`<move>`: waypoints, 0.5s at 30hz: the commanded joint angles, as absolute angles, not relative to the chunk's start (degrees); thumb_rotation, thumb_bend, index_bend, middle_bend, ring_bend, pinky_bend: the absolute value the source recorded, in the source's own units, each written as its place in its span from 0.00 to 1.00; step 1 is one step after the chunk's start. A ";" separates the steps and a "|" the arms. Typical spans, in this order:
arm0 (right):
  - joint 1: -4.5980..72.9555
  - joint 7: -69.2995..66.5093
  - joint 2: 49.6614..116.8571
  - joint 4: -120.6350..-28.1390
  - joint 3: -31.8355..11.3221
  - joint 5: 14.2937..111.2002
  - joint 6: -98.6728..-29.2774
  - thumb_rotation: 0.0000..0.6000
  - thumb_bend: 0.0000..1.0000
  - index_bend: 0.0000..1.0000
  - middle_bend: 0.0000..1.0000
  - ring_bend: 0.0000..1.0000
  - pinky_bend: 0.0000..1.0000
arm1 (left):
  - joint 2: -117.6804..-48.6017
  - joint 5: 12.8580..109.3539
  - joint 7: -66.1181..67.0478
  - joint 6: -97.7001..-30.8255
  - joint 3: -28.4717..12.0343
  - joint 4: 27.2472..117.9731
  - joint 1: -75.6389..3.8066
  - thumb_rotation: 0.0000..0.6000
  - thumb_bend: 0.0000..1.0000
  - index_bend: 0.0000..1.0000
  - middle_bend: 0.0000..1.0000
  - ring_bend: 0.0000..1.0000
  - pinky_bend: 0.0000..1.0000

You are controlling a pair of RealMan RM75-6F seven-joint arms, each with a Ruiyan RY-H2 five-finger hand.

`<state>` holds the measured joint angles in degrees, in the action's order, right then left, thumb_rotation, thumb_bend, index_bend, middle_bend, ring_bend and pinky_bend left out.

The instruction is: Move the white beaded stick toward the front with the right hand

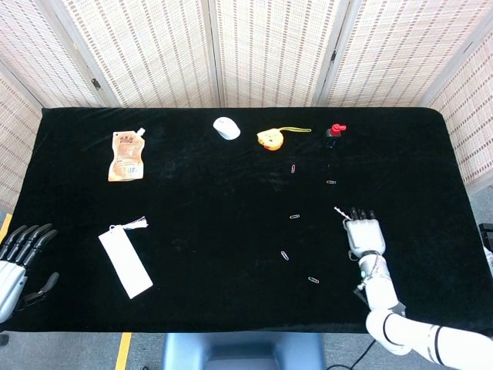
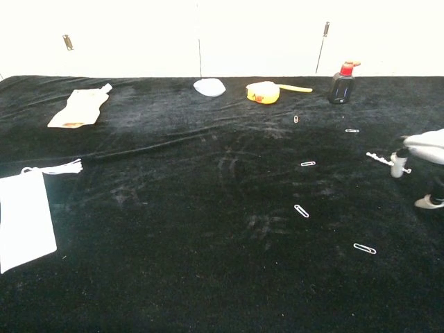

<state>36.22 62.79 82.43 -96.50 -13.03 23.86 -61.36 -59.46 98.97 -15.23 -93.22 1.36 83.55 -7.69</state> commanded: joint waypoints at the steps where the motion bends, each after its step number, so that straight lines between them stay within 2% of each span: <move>1: 38.91 63.33 83.13 -94.63 -12.74 20.62 -59.99 1.00 0.29 0.29 0.00 0.00 0.00 | -59.26 98.76 -15.80 -92.97 1.27 83.45 -7.80 1.00 0.46 0.00 0.08 0.08 0.05; 15: 43.53 62.90 83.48 -91.41 -10.15 14.63 -63.47 1.00 0.29 0.29 0.00 0.00 0.00 | -59.03 99.07 -16.97 -93.66 1.38 83.02 -7.60 1.00 0.46 0.00 0.08 0.08 0.05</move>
